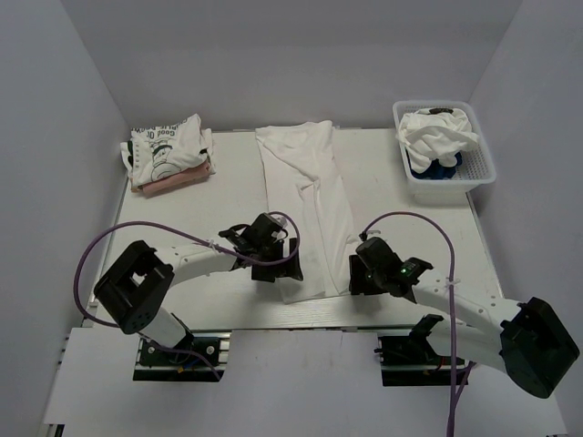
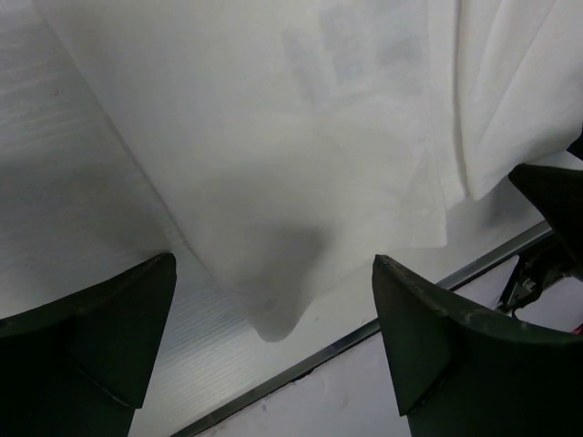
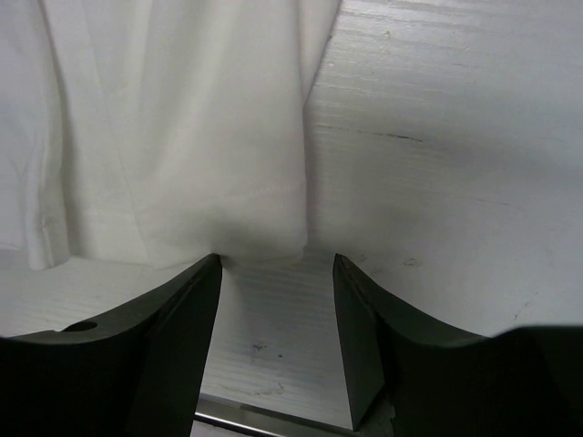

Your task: Fold and stack the t-shirts

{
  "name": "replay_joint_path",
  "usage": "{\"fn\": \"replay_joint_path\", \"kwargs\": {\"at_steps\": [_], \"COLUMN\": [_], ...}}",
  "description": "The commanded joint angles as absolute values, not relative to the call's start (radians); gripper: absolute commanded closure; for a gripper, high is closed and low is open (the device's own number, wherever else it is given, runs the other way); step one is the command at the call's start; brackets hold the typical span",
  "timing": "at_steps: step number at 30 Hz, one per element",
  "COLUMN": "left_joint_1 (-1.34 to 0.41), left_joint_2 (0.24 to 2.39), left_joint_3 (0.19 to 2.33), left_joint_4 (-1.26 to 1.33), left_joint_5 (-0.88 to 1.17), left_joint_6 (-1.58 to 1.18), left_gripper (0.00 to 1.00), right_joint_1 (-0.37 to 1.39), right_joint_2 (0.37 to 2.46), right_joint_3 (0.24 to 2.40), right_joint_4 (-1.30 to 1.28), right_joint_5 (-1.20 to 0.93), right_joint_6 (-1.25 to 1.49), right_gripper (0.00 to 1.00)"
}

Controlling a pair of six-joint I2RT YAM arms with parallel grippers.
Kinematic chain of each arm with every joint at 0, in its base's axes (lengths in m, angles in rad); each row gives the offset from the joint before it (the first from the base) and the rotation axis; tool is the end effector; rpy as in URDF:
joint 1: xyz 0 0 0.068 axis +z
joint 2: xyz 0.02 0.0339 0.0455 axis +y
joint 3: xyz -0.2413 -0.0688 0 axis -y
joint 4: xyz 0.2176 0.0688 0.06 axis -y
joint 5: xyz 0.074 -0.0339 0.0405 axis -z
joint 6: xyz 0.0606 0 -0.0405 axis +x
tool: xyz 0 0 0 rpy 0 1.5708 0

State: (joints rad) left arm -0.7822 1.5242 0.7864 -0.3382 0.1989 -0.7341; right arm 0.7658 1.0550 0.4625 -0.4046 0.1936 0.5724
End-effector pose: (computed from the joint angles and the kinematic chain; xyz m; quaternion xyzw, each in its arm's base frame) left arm 0.1856 -0.2013 0.1352 0.0475 0.9639 -0.2374 0.1107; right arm 0.1432 0.1215 0.1396 -0.0650 0.9528 0.1020 0.2784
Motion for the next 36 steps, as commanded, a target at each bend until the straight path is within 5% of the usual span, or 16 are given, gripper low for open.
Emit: {"fn": "replay_joint_path", "kwargs": {"at_steps": [1,7,36], "left_joint_1": [-0.793,-0.793,-0.793], "left_joint_2": [1.549,1.583,1.644], "left_joint_3": [0.814,0.824,0.833], "left_joint_4": [-0.347,-0.367,-0.394], "left_joint_5": [0.156,0.112,0.075], "left_joint_6": [-0.739,-0.739,-0.739], "left_gripper": [0.04,0.19,0.21], "right_joint_1": [0.762,0.764,0.759], "right_joint_2": [1.008,0.959,1.014], "right_joint_3": [0.459,0.439,0.419], "right_joint_4": [-0.368,-0.411,-0.293], "right_joint_5": [0.126,0.117,0.229], "right_joint_6": [0.565,0.584,0.669], "right_gripper": [0.42,0.42,0.57]}}
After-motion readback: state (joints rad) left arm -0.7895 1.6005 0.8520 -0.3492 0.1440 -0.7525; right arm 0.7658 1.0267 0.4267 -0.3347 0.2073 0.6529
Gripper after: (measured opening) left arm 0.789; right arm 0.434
